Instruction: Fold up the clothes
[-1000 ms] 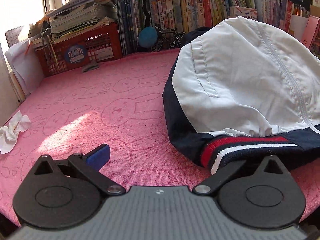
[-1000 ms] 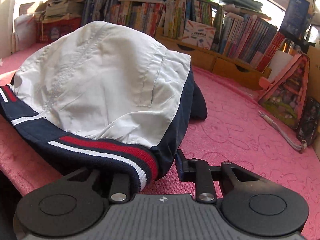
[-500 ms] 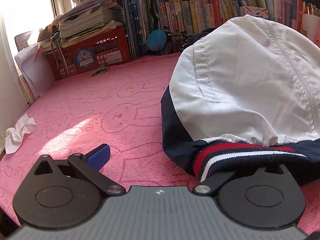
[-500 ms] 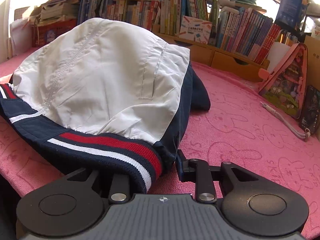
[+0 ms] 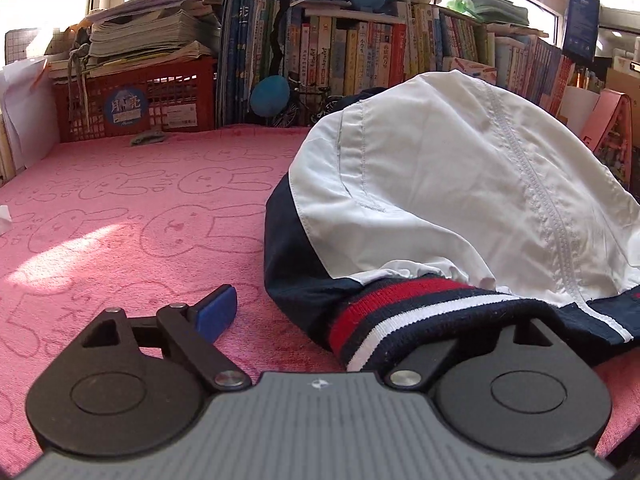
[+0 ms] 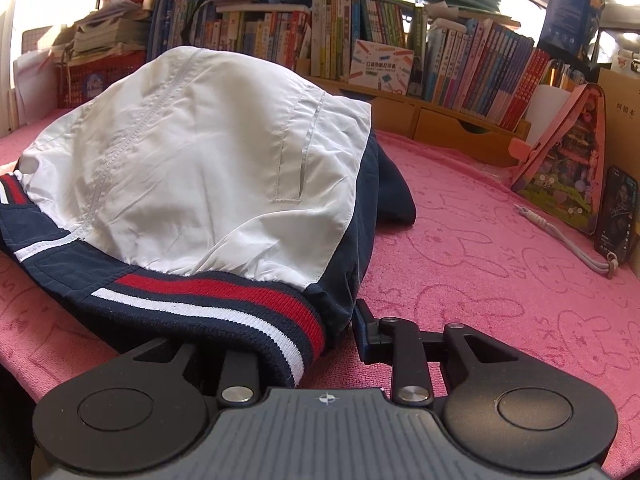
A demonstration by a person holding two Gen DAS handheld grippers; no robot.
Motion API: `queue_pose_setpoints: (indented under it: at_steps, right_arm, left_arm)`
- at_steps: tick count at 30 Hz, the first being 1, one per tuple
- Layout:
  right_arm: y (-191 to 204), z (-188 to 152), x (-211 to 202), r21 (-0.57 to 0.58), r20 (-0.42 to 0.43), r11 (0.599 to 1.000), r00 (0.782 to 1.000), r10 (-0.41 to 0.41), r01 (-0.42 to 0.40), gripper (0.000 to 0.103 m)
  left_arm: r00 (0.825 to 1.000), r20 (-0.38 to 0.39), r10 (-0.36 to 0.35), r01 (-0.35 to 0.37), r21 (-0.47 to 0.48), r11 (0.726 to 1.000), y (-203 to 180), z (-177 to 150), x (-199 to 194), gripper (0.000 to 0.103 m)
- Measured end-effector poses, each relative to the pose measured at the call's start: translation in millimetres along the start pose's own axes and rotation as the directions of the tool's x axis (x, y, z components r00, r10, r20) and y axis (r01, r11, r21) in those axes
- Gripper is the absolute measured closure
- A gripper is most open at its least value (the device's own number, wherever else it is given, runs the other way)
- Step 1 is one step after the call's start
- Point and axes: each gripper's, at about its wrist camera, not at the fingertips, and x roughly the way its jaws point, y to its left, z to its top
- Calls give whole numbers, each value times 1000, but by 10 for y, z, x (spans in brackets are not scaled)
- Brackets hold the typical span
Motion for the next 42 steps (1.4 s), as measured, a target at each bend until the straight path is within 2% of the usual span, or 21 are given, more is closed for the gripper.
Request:
queue_pose_setpoints:
  at_steps: [2, 3, 5, 8, 10, 11, 12, 13, 14, 15, 16, 17, 20, 21, 22, 23, 25, 27, 31, 37, 42]
  right_arm:
    - [-16, 23, -11, 4, -27, 1000, 1000, 13, -13, 73]
    - [-39, 64, -17, 5, -62, 1000, 998, 27, -27, 74]
    - [-93, 258, 36, -17, -118, 999, 992, 49, -51, 79]
    - [-162, 686, 184, -89, -163, 994, 985, 53, -68, 82]
    - [-105, 1296, 362, -239, 0, 969, 998, -61, 59, 83]
    - [-37, 1625, 313, -271, 214, 937, 963, -164, 220, 83]
    - [33, 1875, 145, -231, 470, 893, 848, -244, 385, 83]
    - [103, 2124, -24, -146, 689, 836, 661, -298, 529, 81]
    - [129, 2318, -192, -28, 817, 808, 480, -321, 588, 81]
    - [43, 2412, -371, 81, 854, 853, 406, -326, 515, 80]
    - [-84, 2480, -518, 132, 863, 901, 399, -310, 413, 80]
    - [-167, 2481, -536, 116, 844, 922, 453, -287, 368, 80]
    - [-321, 2239, -337, -7, 711, 957, 675, -199, 290, 77]
    - [-330, 2038, -208, -60, 620, 966, 768, -162, 252, 77]
    - [-324, 1806, -95, -98, 529, 972, 838, -130, 212, 77]
    - [-314, 1576, 3, -129, 439, 976, 893, -101, 174, 77]
    - [-237, 1094, 113, -174, 279, 978, 958, -60, 112, 77]
    - [-128, 663, 145, -198, 144, 978, 989, -33, 62, 77]
    - [2, 174, 40, -174, -7, 985, 1000, 12, -13, 78]
    - [50, -17, -28, -162, -45, 986, 998, 36, -43, 78]
    - [90, -143, -64, -171, -54, 984, 998, 44, -53, 71]
  left_arm:
    - [1000, -23, 0, 0, 0, 1000, -9, 34, -24, 28]
    - [999, -44, 5, -5, 5, 1000, -2, 72, -35, 51]
    - [996, -89, 14, -14, -5, 1000, 52, 177, -23, 76]
    - [995, -97, 10, -5, 54, 999, 93, 562, 221, 81]
    - [997, 33, 68, -72, 156, 985, 26, 1182, 360, 80]
    - [978, 185, 97, -125, 144, 982, -17, 1562, 241, 81]
    - [934, 334, 129, -178, 122, 976, -61, 1906, 95, 80]
    - [862, 479, 167, -233, 82, 969, -102, 2153, -118, 77]
    - [759, 618, 207, -280, 22, 960, -127, 2349, -358, 62]
    - [660, 713, 238, -309, -32, 951, -140, 2502, -558, 42]
    - [627, 738, 248, -318, -48, 947, -124, 2556, -654, 37]
    - [649, 723, 236, -314, -28, 949, -91, 2564, -678, 35]
    - [819, 542, 187, -283, 100, 954, -13, 2176, -455, 35]
    - [872, 458, 171, -265, 150, 952, -10, 1908, -344, 35]
    - [916, 369, 155, -238, 189, 953, -7, 1636, -240, 35]
    - [951, 279, 136, -198, 208, 958, -8, 1358, -148, 36]
    - [987, 124, 105, -131, 219, 967, -11, 892, -37, 36]
    - [997, -2, 82, -80, 206, 975, -21, 493, -3, 38]
    - [991, -132, 33, -14, 149, 989, 3, 118, -91, 37]
    - [986, -169, 1, 15, 94, 995, 91, 148, -97, 30]
    - [976, -212, -58, 92, 156, 983, 81, 191, -152, 26]
